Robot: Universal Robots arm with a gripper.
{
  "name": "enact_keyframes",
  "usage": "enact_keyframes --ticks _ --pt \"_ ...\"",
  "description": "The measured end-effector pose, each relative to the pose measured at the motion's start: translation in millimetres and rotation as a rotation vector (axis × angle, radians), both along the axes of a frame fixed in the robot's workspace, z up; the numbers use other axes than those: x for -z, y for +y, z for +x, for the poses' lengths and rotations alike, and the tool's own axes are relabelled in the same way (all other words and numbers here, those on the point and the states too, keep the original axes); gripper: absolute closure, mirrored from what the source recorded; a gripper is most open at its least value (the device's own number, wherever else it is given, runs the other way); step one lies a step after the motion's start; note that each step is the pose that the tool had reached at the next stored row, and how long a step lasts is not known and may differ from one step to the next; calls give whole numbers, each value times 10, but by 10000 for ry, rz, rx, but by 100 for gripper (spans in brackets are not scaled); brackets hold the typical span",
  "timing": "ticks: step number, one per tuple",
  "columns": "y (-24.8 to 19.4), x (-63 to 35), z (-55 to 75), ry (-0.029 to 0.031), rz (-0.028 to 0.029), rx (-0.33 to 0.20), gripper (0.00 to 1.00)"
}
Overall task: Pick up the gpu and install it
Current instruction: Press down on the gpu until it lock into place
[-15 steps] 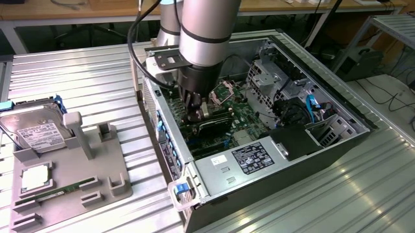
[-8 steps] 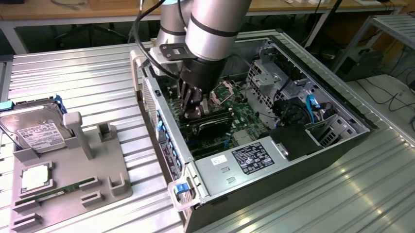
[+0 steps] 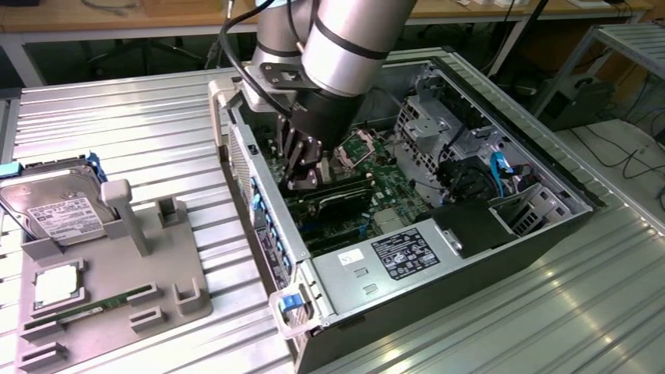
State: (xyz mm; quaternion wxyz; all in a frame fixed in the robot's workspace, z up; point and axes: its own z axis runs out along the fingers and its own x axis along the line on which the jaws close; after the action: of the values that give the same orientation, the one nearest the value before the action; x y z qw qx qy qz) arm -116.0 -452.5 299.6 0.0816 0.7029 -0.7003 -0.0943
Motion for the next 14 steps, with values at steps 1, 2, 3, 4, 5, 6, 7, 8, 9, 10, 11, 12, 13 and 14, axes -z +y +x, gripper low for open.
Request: enact_keyframes --ticks 1,2,3,4,5,6,7,8,9,10,11,12,13,14 --pt "0 1 0 -1 1 1 89" --pt "0 2 0 -2 0 0 89" --pt "0 3 0 -1 -7 0 89" --pt "0 4 -1 -1 -12 0 89" --pt "0 5 -4 1 -15 1 89" --pt "0 6 -6 3 -16 0 89" --pt "0 7 -11 7 -16 1 89" --pt "0 7 -13 10 -16 0 89" --pt "0 9 -20 17 -16 0 89" --pt "0 10 -22 21 -16 -1 89" --pt "0 11 -23 24 -16 -1 89" --pt "4 17 -30 39 -20 0 89" --pt "31 33 -36 40 -25 -1 89" --pt "43 85 -44 41 -27 -1 89"
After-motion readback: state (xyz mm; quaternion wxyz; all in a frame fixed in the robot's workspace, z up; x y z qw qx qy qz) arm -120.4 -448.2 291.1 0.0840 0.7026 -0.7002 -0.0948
